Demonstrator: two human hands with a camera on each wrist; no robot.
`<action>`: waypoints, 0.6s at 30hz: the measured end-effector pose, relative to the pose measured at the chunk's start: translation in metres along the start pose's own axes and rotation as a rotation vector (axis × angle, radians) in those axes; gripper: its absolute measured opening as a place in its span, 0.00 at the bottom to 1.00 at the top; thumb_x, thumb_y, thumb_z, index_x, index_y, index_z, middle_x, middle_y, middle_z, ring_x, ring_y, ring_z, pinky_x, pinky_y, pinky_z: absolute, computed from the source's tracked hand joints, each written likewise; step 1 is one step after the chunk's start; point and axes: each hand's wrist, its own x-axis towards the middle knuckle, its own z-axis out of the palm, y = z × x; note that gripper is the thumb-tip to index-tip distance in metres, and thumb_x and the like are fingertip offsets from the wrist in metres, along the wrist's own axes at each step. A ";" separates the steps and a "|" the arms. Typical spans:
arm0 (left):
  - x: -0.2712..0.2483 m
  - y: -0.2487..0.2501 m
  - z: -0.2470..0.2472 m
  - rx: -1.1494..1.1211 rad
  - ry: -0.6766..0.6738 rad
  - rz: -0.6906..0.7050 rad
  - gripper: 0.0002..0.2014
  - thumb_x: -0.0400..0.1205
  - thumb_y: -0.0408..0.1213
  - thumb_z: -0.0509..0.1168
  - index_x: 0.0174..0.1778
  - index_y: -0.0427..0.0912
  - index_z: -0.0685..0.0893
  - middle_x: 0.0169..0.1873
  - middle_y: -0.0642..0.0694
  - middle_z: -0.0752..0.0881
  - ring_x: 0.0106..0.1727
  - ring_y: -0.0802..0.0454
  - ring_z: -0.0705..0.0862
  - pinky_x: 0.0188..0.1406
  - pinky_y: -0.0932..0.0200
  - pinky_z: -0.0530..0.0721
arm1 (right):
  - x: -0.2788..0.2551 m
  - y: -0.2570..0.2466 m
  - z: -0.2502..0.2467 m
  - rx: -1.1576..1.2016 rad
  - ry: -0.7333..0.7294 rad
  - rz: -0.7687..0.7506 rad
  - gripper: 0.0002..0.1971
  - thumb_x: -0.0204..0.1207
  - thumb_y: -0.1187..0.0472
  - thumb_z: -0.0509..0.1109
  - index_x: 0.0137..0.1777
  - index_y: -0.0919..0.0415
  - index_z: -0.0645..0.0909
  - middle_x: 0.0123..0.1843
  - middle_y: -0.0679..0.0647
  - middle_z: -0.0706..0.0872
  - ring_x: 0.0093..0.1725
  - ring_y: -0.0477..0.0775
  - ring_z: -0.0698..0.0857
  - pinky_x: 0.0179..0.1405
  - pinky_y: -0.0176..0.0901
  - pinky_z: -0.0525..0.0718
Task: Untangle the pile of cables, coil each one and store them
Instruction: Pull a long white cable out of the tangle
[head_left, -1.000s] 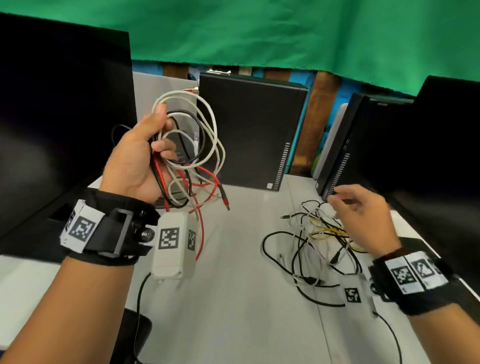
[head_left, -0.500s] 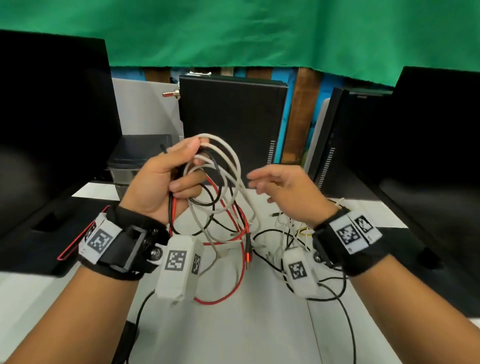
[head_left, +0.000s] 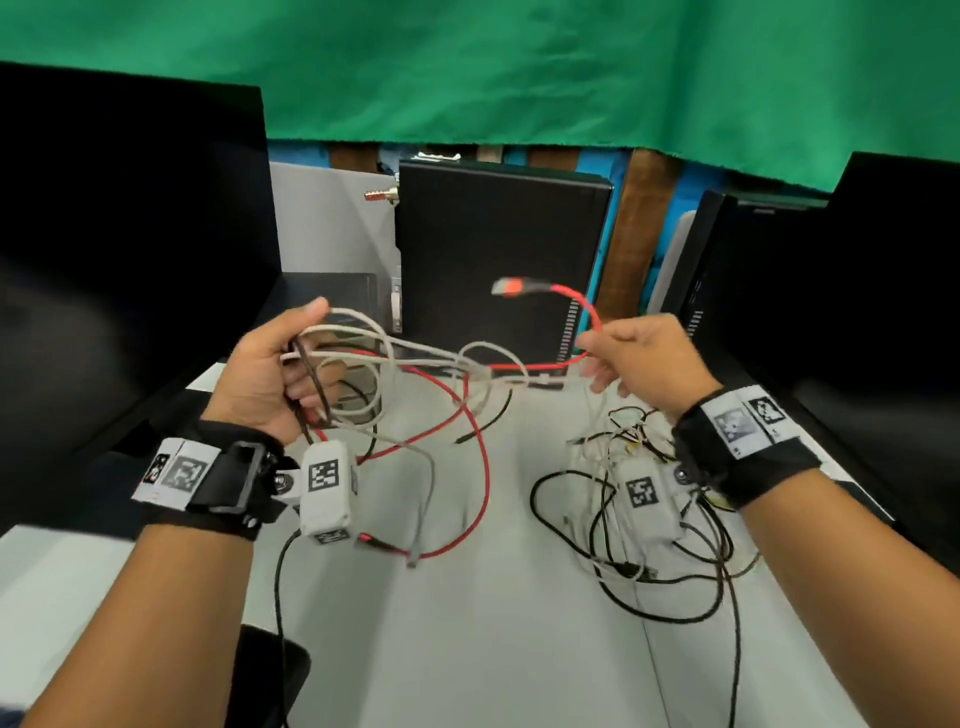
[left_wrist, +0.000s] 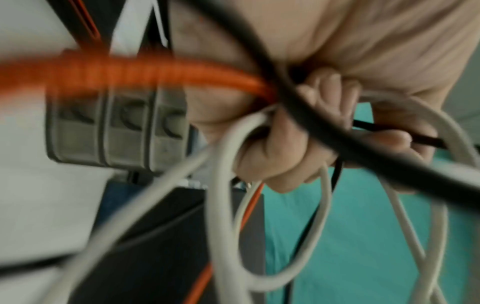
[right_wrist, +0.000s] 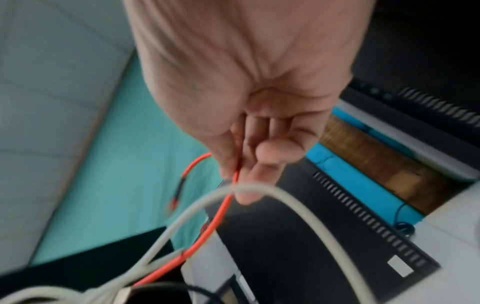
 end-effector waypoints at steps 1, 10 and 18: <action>0.001 -0.001 -0.006 0.007 0.052 0.001 0.25 0.77 0.53 0.72 0.18 0.50 0.71 0.12 0.55 0.62 0.13 0.59 0.60 0.19 0.62 0.49 | 0.002 0.005 -0.007 0.069 0.059 0.060 0.13 0.83 0.61 0.71 0.39 0.67 0.88 0.28 0.56 0.89 0.22 0.47 0.82 0.18 0.34 0.74; 0.015 -0.021 -0.001 0.355 0.084 0.098 0.20 0.67 0.53 0.82 0.47 0.46 0.87 0.30 0.49 0.78 0.24 0.57 0.73 0.17 0.66 0.73 | 0.003 0.014 -0.037 0.334 0.297 0.128 0.13 0.88 0.59 0.64 0.40 0.59 0.82 0.33 0.56 0.89 0.27 0.48 0.87 0.19 0.34 0.77; 0.015 -0.006 -0.027 0.313 0.219 0.219 0.05 0.74 0.36 0.74 0.44 0.47 0.90 0.32 0.49 0.87 0.27 0.58 0.82 0.30 0.64 0.84 | 0.001 0.018 -0.082 0.366 0.422 0.212 0.12 0.88 0.59 0.62 0.43 0.58 0.81 0.33 0.54 0.88 0.27 0.46 0.88 0.17 0.31 0.75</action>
